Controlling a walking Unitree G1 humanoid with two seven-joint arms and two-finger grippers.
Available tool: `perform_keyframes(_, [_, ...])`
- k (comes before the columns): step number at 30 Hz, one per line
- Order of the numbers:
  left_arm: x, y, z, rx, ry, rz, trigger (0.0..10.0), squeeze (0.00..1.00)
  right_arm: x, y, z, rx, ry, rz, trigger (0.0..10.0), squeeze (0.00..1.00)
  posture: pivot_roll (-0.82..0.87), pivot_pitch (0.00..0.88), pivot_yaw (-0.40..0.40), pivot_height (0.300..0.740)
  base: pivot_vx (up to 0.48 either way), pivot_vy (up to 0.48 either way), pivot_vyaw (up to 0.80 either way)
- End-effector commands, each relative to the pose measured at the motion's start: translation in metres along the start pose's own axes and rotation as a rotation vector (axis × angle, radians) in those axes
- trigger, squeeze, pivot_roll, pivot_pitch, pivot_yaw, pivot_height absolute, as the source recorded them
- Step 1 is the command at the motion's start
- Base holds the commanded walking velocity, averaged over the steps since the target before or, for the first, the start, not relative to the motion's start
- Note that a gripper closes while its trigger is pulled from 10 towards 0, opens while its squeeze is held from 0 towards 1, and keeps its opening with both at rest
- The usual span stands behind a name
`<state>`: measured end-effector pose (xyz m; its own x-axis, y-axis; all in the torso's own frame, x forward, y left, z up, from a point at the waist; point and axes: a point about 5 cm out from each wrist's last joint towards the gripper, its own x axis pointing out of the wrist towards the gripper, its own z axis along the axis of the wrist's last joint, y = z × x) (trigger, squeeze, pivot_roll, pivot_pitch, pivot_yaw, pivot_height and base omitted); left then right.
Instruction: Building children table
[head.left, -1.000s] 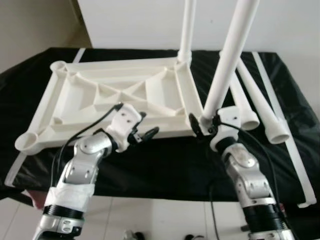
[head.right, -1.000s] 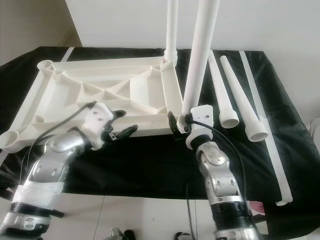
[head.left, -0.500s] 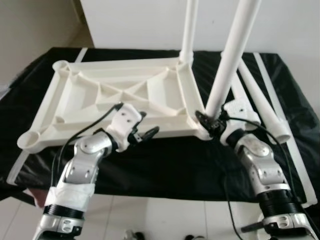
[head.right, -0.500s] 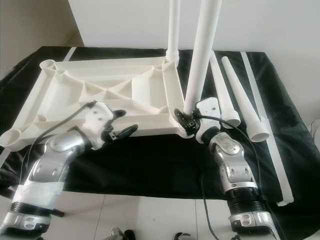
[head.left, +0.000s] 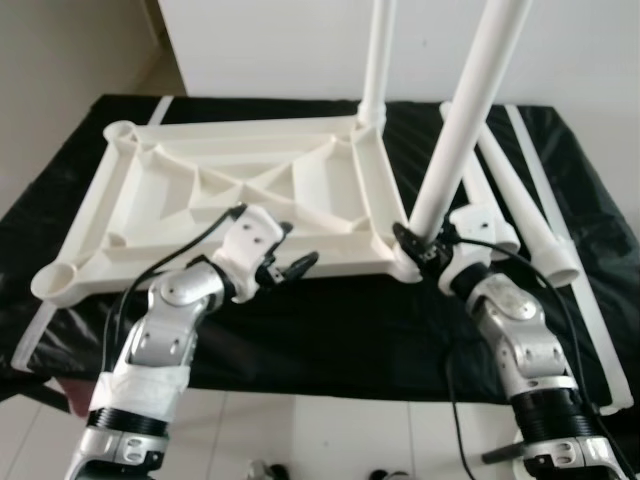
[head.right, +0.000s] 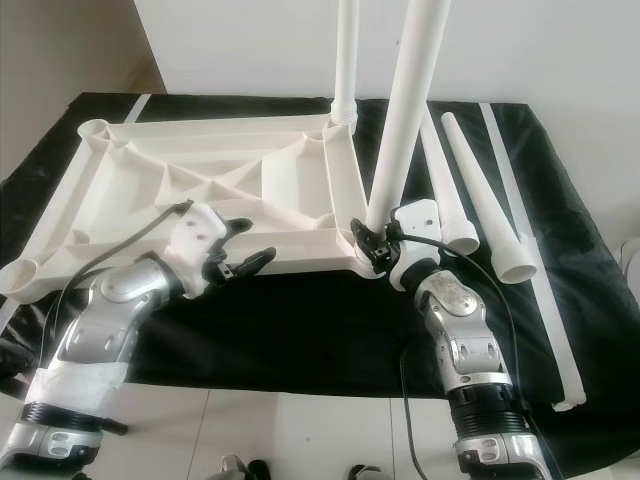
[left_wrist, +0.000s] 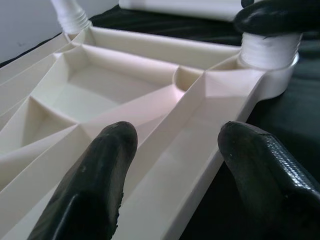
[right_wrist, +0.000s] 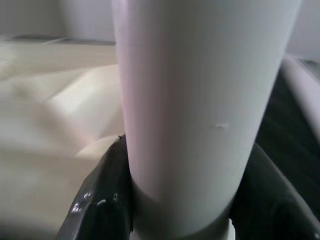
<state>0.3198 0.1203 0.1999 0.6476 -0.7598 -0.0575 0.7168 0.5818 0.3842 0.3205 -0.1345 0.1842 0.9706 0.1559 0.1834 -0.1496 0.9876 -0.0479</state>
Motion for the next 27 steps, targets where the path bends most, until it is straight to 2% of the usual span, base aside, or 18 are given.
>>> perform_keyframes(1, [-0.001, 0.003, -0.002, -0.023, -0.001, 0.051, 10.0, 0.00, -0.006, -0.002, -0.012, -0.003, 0.066, -0.120, 10.0, 0.00, -0.08, 0.157, 0.024, 0.740, 0.000, 0.000, 0.00])
perform_keyframes(3, [-0.001, 0.002, -0.002, -0.024, -0.001, 0.050, 10.0, 0.00, -0.007, 0.002, -0.013, 0.019, 0.066, -0.148, 10.0, 0.00, -0.08, 0.157, 0.025, 0.740, 0.000, 0.000, 0.00])
perform_keyframes(4, [-0.002, 0.002, -0.002, -0.026, 0.001, 0.053, 10.0, 0.00, -0.009, 0.006, -0.014, 0.039, 0.068, -0.248, 10.0, 0.00, -0.07, 0.160, 0.021, 0.740, 0.000, 0.000, 0.00])
perform_keyframes(6, [-0.003, 0.002, -0.003, -0.029, 0.003, 0.057, 10.0, 0.00, -0.010, 0.013, -0.016, 0.108, 0.071, -0.318, 10.0, 0.00, -0.07, 0.160, 0.021, 0.740, 0.000, 0.000, 0.00])
perform_keyframes(10, [-0.004, 0.002, -0.002, -0.029, 0.004, 0.058, 10.0, 0.00, -0.007, 0.025, -0.010, 0.113, 0.034, -0.246, 10.0, 0.00, -0.07, 0.160, 0.023, 0.740, 0.000, 0.000, 0.00])
perform_keyframes(17, [-0.005, 0.001, -0.002, -0.032, 0.004, 0.055, 10.0, 0.00, -0.011, 0.023, -0.005, 0.100, 0.013, -0.250, 10.0, 0.00, -0.07, 0.152, 0.020, 0.740, 0.000, 0.000, 0.00])
perform_keyframes(18, [-0.005, 0.002, -0.002, -0.033, 0.003, 0.057, 10.0, 0.00, -0.012, 0.020, -0.005, 0.104, 0.007, -0.246, 10.0, 1.00, -0.07, 0.146, 0.020, 0.740, 0.000, 0.000, 0.00])
perform_keyframes(22, [-0.004, 0.001, -0.002, -0.035, 0.001, 0.055, 10.0, 0.00, -0.015, 0.011, -0.002, 0.097, -0.019, -0.205, 10.0, 1.00, -0.07, 0.138, 0.020, 0.740, 0.000, 0.000, 0.00])
perform_keyframes(23, [-0.004, 0.000, -0.002, -0.035, 0.003, 0.053, 10.0, 0.00, -0.016, 0.008, 0.000, 0.086, -0.032, -0.135, 10.0, 1.00, -0.07, 0.136, 0.020, 0.740, 0.000, 0.000, 0.00])
perform_keyframes(25, [-0.004, 0.000, -0.002, -0.035, 0.003, 0.053, 10.0, 0.00, -0.016, 0.007, 0.001, 0.084, -0.038, -0.104, 10.0, 1.00, -0.07, 0.135, 0.020, 0.740, 0.000, 0.000, 0.00])
perform_keyframes(26, [-0.004, 0.000, -0.002, -0.035, 0.004, 0.053, 10.0, 0.00, -0.017, 0.004, 0.000, 0.057, -0.041, -0.051, 10.0, 0.00, -0.07, 0.134, 0.021, 0.740, 0.000, 0.000, 0.00])
perform_keyframes(27, [-0.004, 0.000, -0.002, -0.033, 0.004, 0.052, 10.0, 0.00, -0.017, 0.002, 0.000, 0.058, -0.039, -0.027, 10.0, 0.00, -0.07, 0.134, 0.019, 0.740, 0.000, 0.000, 0.00])
